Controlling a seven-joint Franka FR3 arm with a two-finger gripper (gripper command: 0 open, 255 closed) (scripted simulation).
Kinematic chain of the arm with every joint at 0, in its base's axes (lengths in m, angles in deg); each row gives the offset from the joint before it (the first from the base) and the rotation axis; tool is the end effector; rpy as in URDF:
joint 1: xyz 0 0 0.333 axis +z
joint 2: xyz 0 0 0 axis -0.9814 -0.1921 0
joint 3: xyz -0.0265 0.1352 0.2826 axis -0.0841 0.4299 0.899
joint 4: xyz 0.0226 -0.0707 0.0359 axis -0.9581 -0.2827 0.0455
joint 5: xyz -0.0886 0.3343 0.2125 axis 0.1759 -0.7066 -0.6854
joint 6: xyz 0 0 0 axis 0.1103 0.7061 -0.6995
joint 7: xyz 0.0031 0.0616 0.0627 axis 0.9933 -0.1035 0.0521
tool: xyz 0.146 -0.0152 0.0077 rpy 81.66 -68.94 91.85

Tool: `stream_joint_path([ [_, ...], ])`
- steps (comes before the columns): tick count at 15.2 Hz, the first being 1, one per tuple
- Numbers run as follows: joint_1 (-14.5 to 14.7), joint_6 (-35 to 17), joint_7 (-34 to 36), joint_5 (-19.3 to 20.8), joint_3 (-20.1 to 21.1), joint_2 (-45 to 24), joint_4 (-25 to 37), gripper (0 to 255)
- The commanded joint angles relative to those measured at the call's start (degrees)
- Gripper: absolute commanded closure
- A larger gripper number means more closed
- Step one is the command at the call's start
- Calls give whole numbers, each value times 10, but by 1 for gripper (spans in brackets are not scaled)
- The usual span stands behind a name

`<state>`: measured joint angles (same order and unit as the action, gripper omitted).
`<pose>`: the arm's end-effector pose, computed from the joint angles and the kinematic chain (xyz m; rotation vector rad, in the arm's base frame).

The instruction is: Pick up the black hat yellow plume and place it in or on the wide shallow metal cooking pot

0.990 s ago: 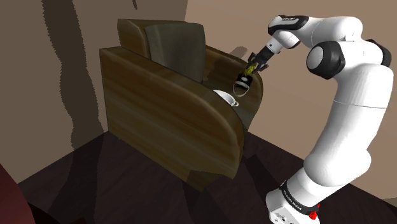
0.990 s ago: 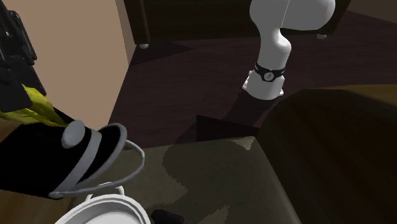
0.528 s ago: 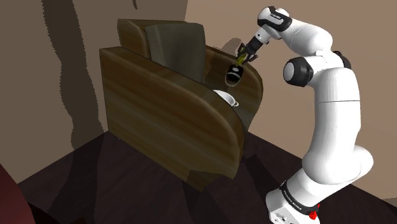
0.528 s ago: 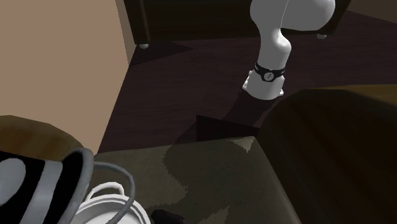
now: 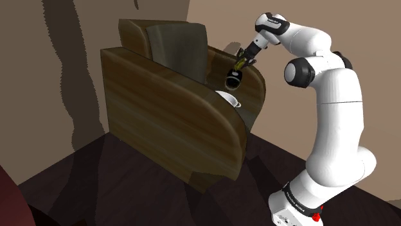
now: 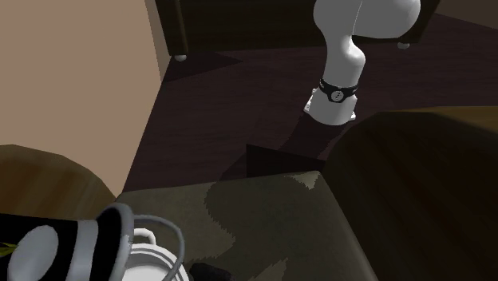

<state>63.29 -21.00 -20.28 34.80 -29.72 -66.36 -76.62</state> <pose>0.6926 -0.3368 0.4481 -2.6394 0.9783 -0.2604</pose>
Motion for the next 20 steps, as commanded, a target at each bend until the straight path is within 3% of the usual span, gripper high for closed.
stream_joint_path([
  [1, 4, -15, -7, -1, 0, 3, -19, 255],
  [20, 25, -134, -62, -20, 7, -6, -143, 255],
])
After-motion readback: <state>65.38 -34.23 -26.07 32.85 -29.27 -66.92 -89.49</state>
